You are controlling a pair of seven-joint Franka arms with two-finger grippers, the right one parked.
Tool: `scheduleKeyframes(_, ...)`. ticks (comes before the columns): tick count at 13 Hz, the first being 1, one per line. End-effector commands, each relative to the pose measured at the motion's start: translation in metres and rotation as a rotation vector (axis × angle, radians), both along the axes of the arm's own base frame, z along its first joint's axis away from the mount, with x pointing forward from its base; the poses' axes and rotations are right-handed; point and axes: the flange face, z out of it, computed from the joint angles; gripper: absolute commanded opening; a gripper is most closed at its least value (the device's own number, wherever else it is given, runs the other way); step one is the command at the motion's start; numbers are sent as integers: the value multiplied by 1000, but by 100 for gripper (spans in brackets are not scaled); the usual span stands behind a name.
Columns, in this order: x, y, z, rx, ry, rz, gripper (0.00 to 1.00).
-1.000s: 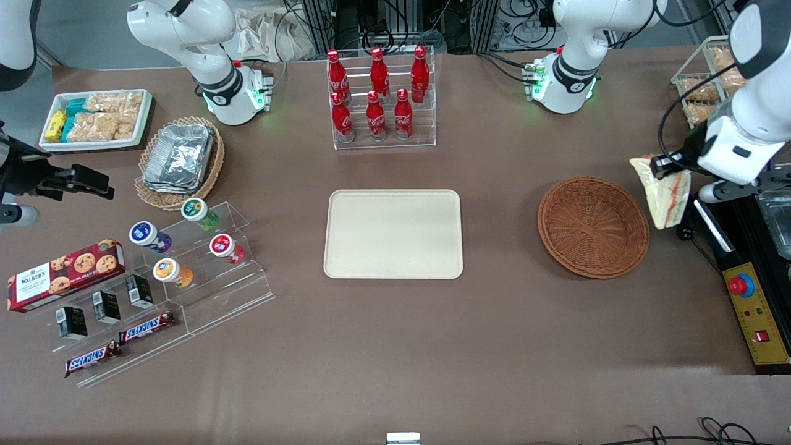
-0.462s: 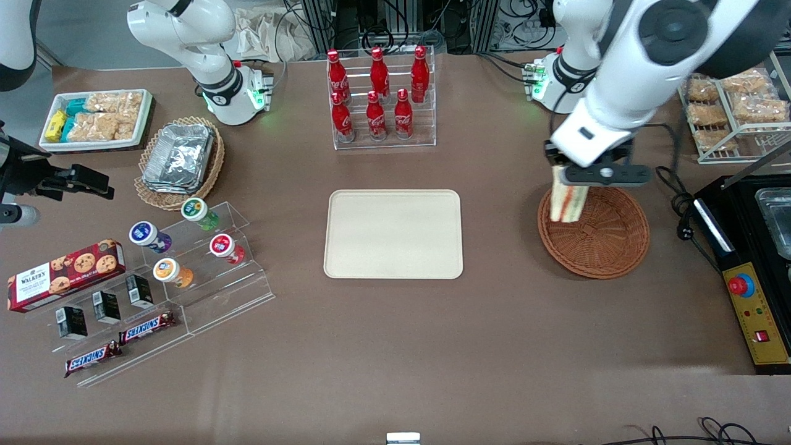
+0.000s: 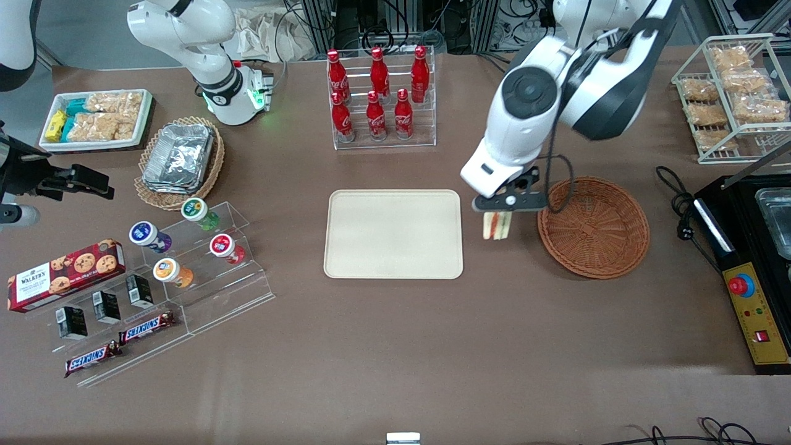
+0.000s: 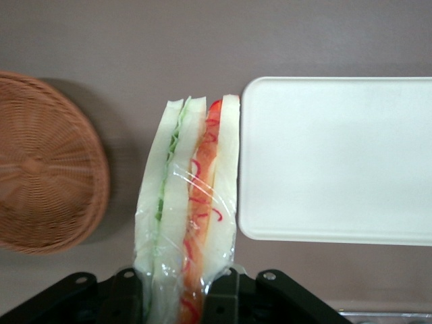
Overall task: Place sandwich from basket to tray
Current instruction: 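Carry the held sandwich with the left gripper over the cream tray, then lower the sandwich onto the tray and open the left gripper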
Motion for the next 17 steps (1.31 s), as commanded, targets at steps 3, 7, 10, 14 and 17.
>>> scheduleKeyframes(3, -1, -47, -83, 20, -19, 13, 0)
scheduleKeyframes(7, -9, -71, -147, 15, -8, -17, 0)
scheduleKeyframes(10, -9, -75, -187, 30, -17, 2, 0)
scheduleKeyframes(14, -24, -91, -210, 73, -38, 3, 29)
scheduleKeyframes(17, -23, -92, -208, 70, -41, 3, 100)
